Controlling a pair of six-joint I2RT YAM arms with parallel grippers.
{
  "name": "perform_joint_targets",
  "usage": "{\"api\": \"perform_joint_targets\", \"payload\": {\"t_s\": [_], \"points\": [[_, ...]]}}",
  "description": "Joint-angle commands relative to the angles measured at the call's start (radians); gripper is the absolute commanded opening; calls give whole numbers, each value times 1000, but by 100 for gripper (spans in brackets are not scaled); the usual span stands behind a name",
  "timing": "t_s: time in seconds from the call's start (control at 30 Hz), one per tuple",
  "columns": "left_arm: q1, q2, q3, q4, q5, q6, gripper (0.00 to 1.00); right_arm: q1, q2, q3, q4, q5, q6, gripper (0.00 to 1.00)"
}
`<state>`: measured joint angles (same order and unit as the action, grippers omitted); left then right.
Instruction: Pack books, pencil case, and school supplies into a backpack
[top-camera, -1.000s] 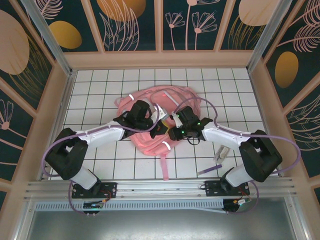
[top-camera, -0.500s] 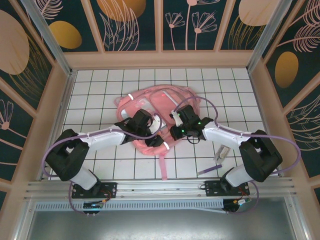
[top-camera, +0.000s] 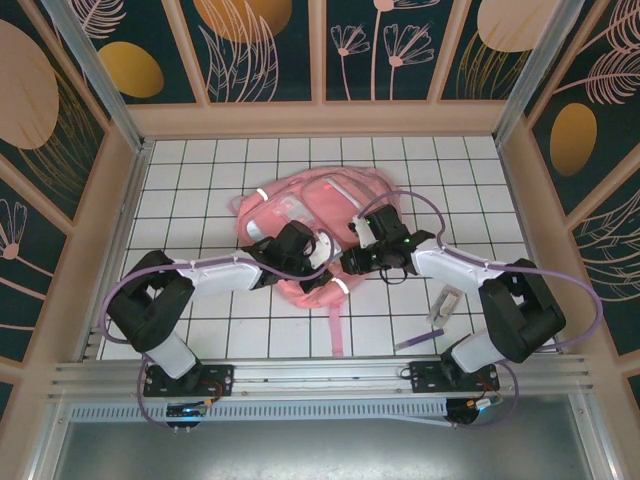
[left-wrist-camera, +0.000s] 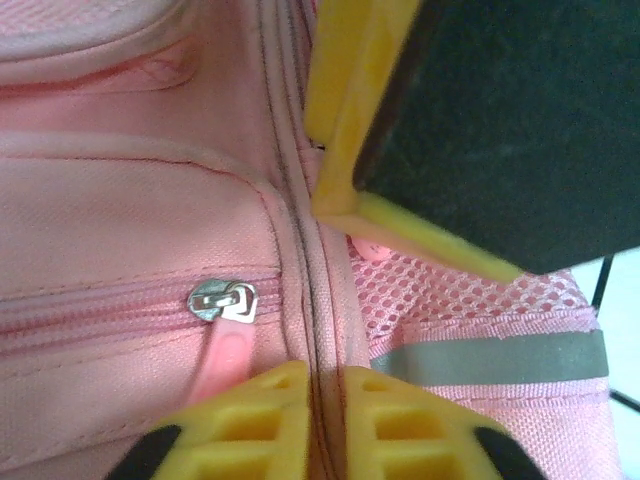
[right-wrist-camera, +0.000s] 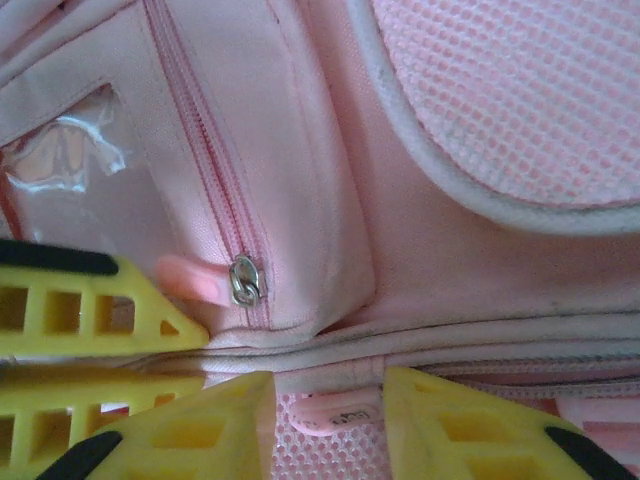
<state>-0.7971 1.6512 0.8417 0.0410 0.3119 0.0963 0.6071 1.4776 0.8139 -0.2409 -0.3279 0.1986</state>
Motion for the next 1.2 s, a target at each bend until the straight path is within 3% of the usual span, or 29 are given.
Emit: {"api": "perform_joint_targets", "payload": {"t_s": [0.0,0.5,0.73,0.83,1.17], "points": [[-1,46,-32,-58,9,-8,0,13,23,4,-61,64,38,38],[85,-94,-23,20,195,-72,0,64,-10,-6,-67,196,55,47],[94,-97,-39,28,189,-77,0,93,-45,-10,-97,302,61,45],[101,-96,-73,50,133,-92,0,106,-38,-21,-97,317,52,41],[152,-85,-123,127,116,-192,0,173,68,34,-116,340,32,45]]}}
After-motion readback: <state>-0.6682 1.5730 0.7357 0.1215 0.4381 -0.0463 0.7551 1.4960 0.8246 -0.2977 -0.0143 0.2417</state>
